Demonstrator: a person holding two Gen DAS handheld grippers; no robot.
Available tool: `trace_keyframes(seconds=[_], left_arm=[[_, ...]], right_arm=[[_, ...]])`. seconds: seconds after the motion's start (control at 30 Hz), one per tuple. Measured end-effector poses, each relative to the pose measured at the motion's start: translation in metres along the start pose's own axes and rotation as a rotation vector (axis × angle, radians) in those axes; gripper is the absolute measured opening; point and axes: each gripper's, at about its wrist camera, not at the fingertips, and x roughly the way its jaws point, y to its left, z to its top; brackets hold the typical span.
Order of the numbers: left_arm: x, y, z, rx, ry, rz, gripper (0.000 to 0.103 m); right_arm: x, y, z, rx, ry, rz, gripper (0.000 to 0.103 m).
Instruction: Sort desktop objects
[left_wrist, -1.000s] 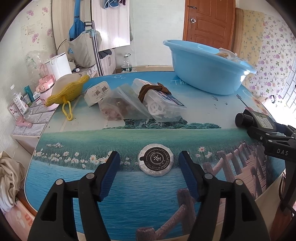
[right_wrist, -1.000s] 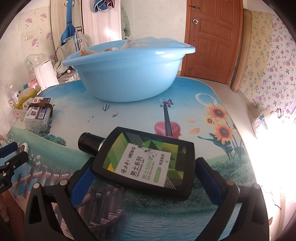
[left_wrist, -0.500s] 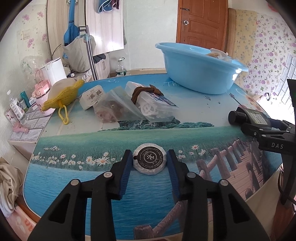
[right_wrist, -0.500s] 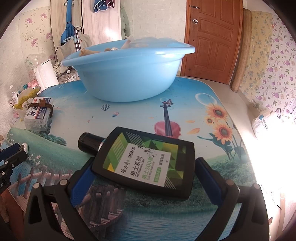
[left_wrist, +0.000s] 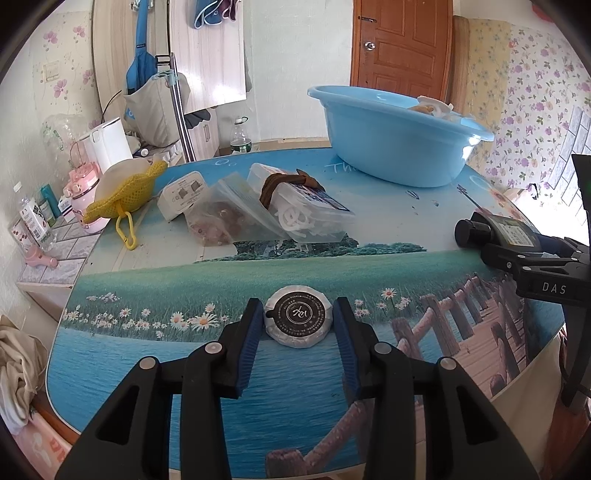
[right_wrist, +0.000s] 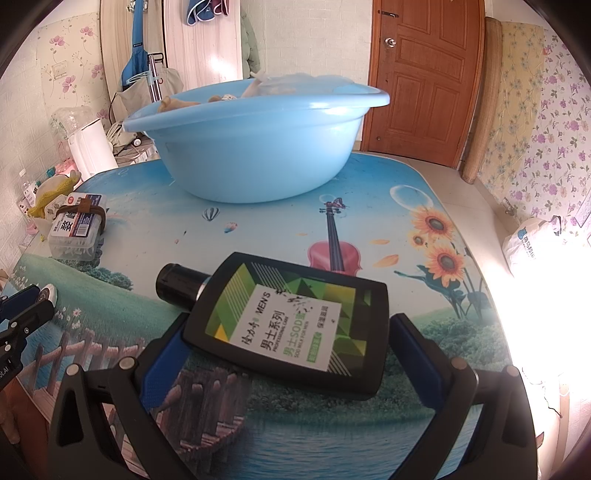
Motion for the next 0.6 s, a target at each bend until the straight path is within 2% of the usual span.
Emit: trace_keyframes(seconds=[0.6], left_arm=[[0.0002,-0.0004,0.001,0.001,0.0,-0.003,0.037]], right_arm=[[0.0,0.0006,-0.0002,0.001,0.0,0.0,0.103]])
